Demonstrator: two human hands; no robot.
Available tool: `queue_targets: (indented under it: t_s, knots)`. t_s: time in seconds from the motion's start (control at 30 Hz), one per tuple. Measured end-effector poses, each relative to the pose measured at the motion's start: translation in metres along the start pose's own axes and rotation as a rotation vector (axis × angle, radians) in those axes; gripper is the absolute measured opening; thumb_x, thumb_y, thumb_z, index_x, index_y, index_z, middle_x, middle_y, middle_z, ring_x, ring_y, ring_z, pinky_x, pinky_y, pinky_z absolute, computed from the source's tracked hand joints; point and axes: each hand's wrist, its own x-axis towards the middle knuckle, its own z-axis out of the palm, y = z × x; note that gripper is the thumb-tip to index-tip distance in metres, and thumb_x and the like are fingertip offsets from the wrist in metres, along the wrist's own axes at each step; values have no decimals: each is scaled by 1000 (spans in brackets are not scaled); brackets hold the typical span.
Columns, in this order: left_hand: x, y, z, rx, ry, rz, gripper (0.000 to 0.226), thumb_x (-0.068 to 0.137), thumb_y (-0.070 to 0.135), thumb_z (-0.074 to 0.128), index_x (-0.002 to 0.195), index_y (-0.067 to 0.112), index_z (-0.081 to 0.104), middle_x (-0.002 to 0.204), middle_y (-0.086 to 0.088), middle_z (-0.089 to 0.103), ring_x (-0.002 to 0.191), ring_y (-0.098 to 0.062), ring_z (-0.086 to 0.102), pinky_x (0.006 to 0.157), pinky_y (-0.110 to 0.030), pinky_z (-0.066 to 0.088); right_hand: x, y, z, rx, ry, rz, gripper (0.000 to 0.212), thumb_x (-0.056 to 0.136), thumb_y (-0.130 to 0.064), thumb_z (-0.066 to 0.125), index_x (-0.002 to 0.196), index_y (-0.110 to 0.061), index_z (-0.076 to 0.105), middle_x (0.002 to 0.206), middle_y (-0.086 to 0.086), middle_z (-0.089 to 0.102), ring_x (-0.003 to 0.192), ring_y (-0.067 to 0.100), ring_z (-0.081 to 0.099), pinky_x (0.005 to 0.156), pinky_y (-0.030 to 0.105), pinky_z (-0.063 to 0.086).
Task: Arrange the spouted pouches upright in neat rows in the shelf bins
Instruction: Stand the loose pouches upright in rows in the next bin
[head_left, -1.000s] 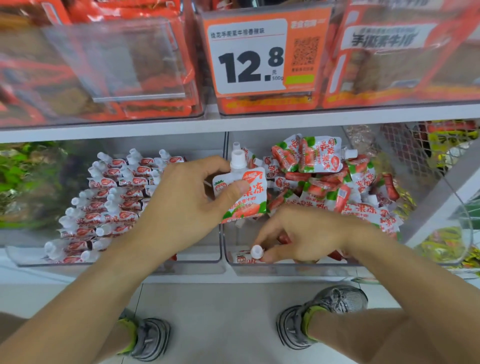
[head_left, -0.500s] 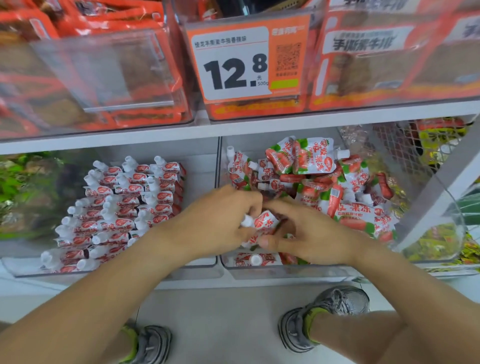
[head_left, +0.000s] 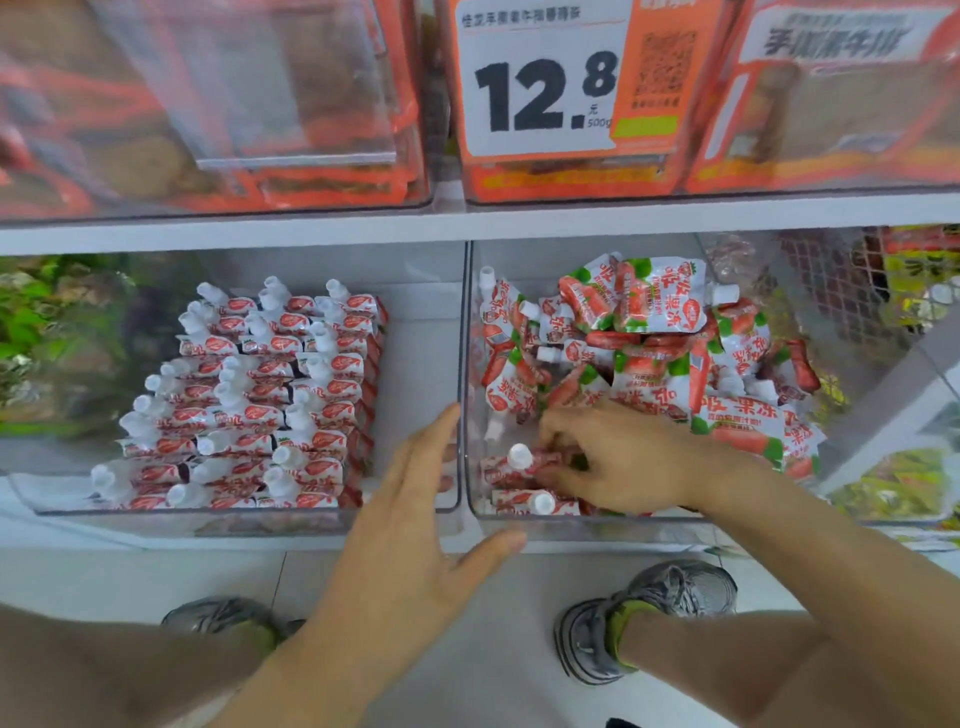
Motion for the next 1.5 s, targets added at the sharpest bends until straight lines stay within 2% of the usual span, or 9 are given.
queue_targets:
  t_s: [0.2, 0.5, 0.7, 0.9, 1.0, 1.07, 1.17, 1.37, 1.5]
  knots:
    - [4, -7, 13, 16, 105, 14, 88, 69, 60, 66, 146, 35, 32, 131, 21, 43, 115, 0, 47, 95, 6, 23, 3, -1, -13, 156, -148, -10, 32, 91, -33, 66, 122, -37, 57, 106, -18, 65, 94, -1, 63, 83, 30, 55]
    - [10, -14, 11, -50, 87, 26, 90, 60, 60, 74, 138, 40, 35, 117, 33, 46, 103, 24, 46, 85, 7, 32, 9, -2, -34, 134, -466, 99, 74, 75, -22, 84, 130, -49, 43, 129, -20, 56, 119, -2, 55, 97, 29, 50]
    - [11, -20, 8, -68, 51, 44, 86, 62, 66, 70, 136, 47, 31, 118, 36, 44, 100, 8, 57, 80, 5, 37, 11, -3, -11, 61, -203, 2, 65, 70, -22, 87, 122, -41, 52, 116, -19, 61, 105, 4, 59, 88, 38, 54]
    - [16, -25, 7, -86, 44, 87, 86, 62, 68, 73, 134, 50, 29, 119, 22, 52, 91, 6, 61, 72, -8, 50, 3, -7, -40, 135, -344, 25, 67, 79, -19, 80, 134, -44, 52, 134, -25, 56, 120, -6, 53, 102, 26, 47]
    - [16, -26, 6, -102, 45, 88, 84, 62, 70, 72, 133, 56, 29, 120, 26, 50, 89, 8, 61, 71, -7, 49, 15, -6, -54, 280, 60, 36, 44, 83, -17, 77, 122, -30, 64, 117, -16, 67, 108, -5, 61, 97, 27, 52]
    - [16, -27, 6, -84, 42, 95, 83, 63, 72, 67, 134, 53, 29, 123, 26, 48, 91, 10, 60, 73, -1, 45, 34, -6, -47, 83, 193, -20, 48, 83, -16, 77, 127, -25, 60, 128, -9, 61, 120, 3, 55, 106, 29, 45]
    - [16, -27, 6, -90, 32, 80, 83, 64, 72, 66, 135, 55, 28, 128, 26, 44, 94, 9, 58, 76, -2, 44, 57, -4, -29, -136, 83, -46, 66, 81, 0, 67, 139, -22, 47, 149, -1, 43, 140, 15, 36, 116, 34, 32]
    - [13, -26, 8, -87, 36, 69, 87, 64, 63, 75, 135, 59, 24, 129, 30, 41, 95, 6, 58, 79, -2, 43, 55, -9, -30, -435, 75, -110, 44, 80, -21, 72, 124, -26, 64, 106, -9, 46, 108, 12, 40, 79, 26, 36]
    - [12, -25, 7, -80, 26, 65, 85, 64, 60, 76, 135, 53, 29, 129, 37, 37, 94, 6, 58, 78, 2, 39, 38, -8, -33, -346, 189, -132, 23, 90, -35, 64, 108, -22, 68, 103, -7, 55, 98, 13, 51, 80, 36, 47]
